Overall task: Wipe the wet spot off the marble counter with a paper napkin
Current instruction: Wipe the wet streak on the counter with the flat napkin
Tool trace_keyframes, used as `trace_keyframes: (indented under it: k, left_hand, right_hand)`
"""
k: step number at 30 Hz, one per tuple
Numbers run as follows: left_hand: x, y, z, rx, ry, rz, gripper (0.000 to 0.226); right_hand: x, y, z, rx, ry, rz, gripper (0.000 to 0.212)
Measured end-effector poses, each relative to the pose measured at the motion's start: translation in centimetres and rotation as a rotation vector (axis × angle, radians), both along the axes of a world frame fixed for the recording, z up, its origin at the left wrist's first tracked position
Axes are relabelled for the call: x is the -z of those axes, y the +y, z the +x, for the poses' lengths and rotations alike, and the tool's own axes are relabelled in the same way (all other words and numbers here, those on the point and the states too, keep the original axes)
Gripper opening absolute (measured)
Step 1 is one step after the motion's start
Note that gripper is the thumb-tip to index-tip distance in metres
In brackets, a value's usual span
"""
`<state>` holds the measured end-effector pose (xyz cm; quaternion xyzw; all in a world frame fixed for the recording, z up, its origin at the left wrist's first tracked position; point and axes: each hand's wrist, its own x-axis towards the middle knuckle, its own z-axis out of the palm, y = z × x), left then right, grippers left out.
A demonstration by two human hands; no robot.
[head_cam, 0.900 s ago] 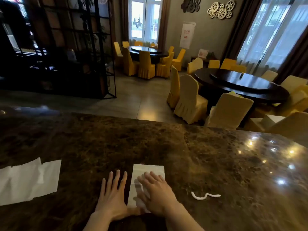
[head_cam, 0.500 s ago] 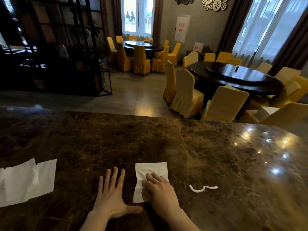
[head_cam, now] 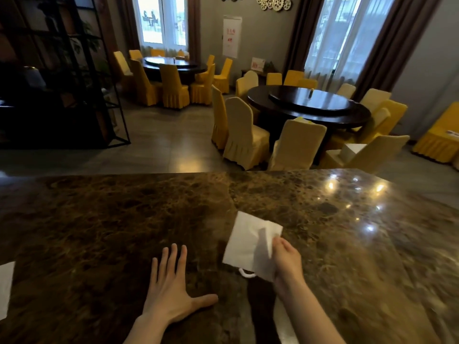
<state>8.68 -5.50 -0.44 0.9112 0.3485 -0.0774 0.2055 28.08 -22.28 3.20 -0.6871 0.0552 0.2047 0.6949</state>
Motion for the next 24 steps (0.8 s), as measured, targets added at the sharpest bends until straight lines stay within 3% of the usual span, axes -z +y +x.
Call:
trace_keyframes:
  k: [2, 5, 8, 11, 14, 17, 21, 24]
  left_hand:
    - [0.6, -1.1, 1.2, 0.024, 0.0, 0.03, 0.151]
    - [1.4, -1.9, 1.6, 0.03, 0.004, 0.113, 0.145]
    - [1.8, -2.1, 1.4, 0.025, -0.028, 0.175, 0.142]
    - [2.0, -2.1, 1.4, 0.027, -0.057, 0.203, 0.139]
    - [2.4, -1.9, 1.3, 0.036, -0.072, 0.2, 0.136]
    - [3.3, -1.8, 1.3, 0.028, -0.102, 0.237, 0.135]
    - [3.7, -1.6, 1.4, 0.027, -0.127, 0.245, 0.135]
    - [3.4, -1.7, 1.3, 0.03, -0.132, 0.225, 0.138]
  right_hand:
    - [-0.4, -2.9, 2.1, 0.118, -0.066, -0.026, 0.027]
    - [-1.5, -6.4, 3.2, 0.142, -0.42, -0.242, 0.022]
    - [-0.8, -6.9, 2.2, -0.097, -0.696, -0.308, 0.018]
    - [2.2, -5.4, 0.0, -0.438, -0.854, -0.46, 0.04]
    - [4.1, -3.7, -2.8, -0.789, -1.044, -0.662, 0.046]
    - [5.5, -2.9, -5.1, -0.953, -1.133, -0.857, 0.054]
    - [6.2, -2.8, -5.0, -0.924, -1.156, -0.946, 0.057]
    - [6.0, -3.9, -3.0, -0.821, -1.049, -1.09, 0.06]
